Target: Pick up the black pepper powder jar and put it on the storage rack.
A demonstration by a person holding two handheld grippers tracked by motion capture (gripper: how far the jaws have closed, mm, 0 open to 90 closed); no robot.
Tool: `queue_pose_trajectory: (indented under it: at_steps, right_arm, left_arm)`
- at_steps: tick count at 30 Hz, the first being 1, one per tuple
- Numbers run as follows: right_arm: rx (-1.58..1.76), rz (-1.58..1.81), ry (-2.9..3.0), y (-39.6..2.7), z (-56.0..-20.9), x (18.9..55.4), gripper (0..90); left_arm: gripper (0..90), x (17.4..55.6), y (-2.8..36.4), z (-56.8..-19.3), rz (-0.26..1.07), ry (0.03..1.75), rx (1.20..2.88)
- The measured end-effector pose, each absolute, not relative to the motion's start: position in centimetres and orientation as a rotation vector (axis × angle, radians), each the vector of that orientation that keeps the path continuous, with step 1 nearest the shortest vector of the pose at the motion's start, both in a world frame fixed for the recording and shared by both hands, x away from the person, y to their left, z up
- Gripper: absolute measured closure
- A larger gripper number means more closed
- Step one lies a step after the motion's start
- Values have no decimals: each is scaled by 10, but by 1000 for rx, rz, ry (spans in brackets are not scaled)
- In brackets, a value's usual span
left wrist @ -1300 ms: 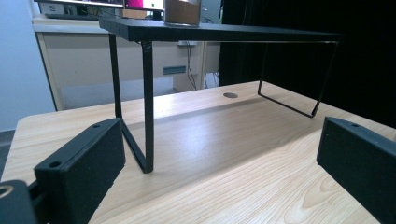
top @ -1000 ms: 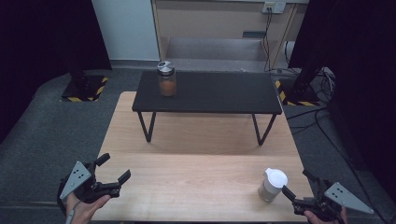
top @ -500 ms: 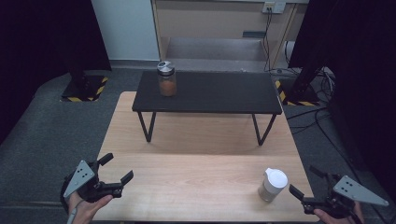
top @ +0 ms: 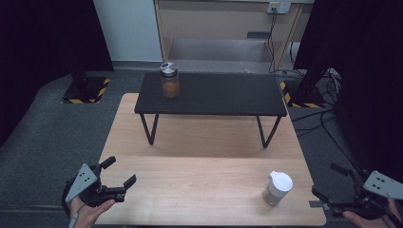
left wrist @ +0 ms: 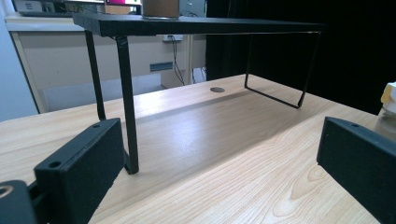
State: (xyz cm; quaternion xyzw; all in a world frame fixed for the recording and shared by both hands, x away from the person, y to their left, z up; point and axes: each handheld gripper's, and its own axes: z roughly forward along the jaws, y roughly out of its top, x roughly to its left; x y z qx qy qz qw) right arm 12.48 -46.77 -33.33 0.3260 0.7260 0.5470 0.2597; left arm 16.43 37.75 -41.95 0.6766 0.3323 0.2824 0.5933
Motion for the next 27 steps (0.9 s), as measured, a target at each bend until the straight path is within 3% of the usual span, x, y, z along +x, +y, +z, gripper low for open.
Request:
queue_pose_trajectory:
  at_steps: [13, 27]
  right_arm:
    - [895, 1430, 2069, -474, -311, 138, 31]
    - [943, 1374, 2192, -442, -331, 163, 38]
  left_arm:
    - [0, 164, 377, -419, 655, 764, 1577]
    - [0, 163, 376, -419, 660, 762, 1581]
